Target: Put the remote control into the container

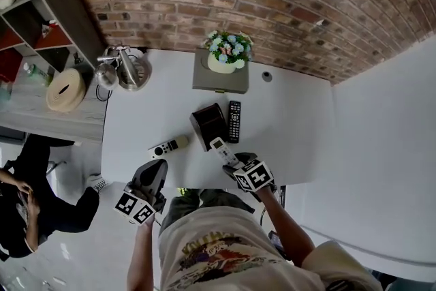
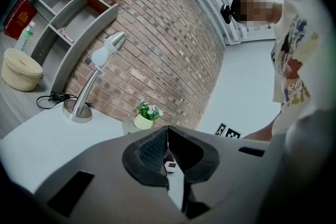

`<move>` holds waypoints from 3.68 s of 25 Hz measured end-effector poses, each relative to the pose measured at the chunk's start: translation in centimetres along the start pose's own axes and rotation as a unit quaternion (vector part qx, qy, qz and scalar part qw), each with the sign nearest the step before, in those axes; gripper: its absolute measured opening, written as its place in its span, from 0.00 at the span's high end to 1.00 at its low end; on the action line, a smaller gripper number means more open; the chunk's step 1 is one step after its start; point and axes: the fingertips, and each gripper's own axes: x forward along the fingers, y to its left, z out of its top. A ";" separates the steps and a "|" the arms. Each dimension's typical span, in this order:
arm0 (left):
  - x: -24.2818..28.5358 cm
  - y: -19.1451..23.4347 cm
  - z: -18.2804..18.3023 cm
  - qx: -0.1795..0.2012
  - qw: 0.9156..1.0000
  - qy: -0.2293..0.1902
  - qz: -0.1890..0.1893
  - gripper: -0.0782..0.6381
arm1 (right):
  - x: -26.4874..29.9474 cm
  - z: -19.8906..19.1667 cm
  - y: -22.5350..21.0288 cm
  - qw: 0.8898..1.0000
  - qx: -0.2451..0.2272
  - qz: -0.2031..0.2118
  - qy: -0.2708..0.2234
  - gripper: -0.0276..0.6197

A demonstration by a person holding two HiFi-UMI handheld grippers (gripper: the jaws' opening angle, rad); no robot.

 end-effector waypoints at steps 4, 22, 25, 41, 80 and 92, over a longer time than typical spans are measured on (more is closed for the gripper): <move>-0.7 0.6 0.2 -0.001 1.000 -0.005 0.007 0.88 | -0.1 1.2 -0.1 1.000 0.019 0.010 -0.007 0.58; -1.5 -0.2 0.4 0.000 1.000 -0.009 0.008 0.88 | -0.3 5.3 0.2 0.997 0.038 0.019 -0.063 0.58; -1.5 -0.6 0.6 0.002 1.000 -0.009 0.005 0.88 | -0.7 6.0 0.3 0.996 0.036 0.017 -0.082 0.58; 0.4 -3.9 0.4 0.045 0.997 0.027 -0.062 0.88 | -4.4 10.3 2.7 0.981 -0.085 -0.028 -0.173 0.58; 2.8 -4.1 0.4 0.096 0.990 0.096 -0.041 0.88 | -3.2 2.5 -8.4 0.969 0.060 -0.142 -0.193 0.88; 2.8 -3.5 -1.7 0.063 0.993 0.104 -0.010 0.88 | 2.1 4.6 -10.7 0.974 0.053 -0.125 -0.180 0.88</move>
